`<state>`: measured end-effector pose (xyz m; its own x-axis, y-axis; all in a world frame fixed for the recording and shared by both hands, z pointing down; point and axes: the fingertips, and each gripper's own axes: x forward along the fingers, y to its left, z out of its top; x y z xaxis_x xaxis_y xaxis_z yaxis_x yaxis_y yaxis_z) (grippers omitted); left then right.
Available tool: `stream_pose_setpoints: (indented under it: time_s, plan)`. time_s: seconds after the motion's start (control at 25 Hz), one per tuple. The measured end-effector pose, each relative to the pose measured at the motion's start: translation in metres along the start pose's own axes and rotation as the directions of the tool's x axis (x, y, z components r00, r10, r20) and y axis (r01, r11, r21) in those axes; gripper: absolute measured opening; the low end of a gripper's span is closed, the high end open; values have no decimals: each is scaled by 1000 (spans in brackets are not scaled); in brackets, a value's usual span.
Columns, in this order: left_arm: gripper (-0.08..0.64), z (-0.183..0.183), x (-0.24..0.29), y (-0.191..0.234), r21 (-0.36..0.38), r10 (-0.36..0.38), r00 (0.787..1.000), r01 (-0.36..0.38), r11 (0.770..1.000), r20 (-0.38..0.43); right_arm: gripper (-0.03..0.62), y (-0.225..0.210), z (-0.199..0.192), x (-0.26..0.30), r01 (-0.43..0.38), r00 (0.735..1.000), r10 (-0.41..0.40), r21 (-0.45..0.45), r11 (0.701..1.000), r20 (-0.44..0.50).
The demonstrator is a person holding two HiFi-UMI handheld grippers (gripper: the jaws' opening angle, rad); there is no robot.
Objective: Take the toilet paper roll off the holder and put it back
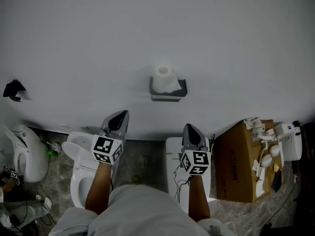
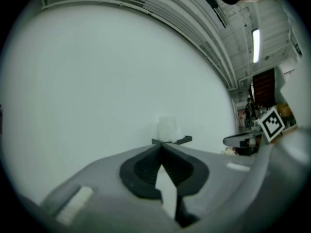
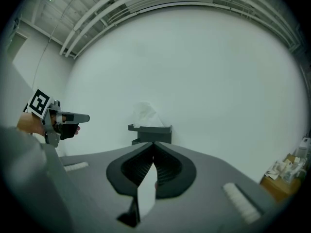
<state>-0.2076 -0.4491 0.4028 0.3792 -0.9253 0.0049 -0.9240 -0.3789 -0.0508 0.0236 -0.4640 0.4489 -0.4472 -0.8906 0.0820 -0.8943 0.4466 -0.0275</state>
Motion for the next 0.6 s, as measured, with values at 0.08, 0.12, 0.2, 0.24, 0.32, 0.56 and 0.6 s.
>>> stream_pose_setpoints:
  time_s: [0.08, 0.12, 0.2, 0.24, 0.32, 0.56, 0.6]
  plan:
    - [0, 1, 1, -2, 1, -5, 1000, 5, 1000, 3, 2, -1, 1, -1, 2, 1000, -2, 1, 1000, 3]
    - [0, 1, 1, -3, 2, -7, 1000, 7, 1000, 3, 2, -1, 1, -1, 4, 1000, -4, 2, 1000, 4]
    - [0, 1, 1, -4, 3, -10, 1000, 10, 1000, 1, 2, -1, 2, -2, 6, 1000, -6, 3, 1000, 8]
    - [0, 1, 1, -4, 2, -11, 1000, 11, 1000, 0, 2, -1, 2, -2, 8, 1000, -8, 4, 1000, 9]
    - [0, 0, 1, -3, 2, -10, 1000, 10, 1000, 0, 2, -1, 2, -2, 9, 1000, -9, 8, 1000, 11]
    - [0, 2, 0, -1, -2, -7, 1000, 7, 1000, 7, 2, -1, 2, -3, 11, 1000, -11, 7, 1000, 11]
    - [0, 2, 0, 0, -2, -7, 1000, 7, 1000, 8, 2, -1, 2, -3, 11, 1000, -11, 7, 1000, 11]
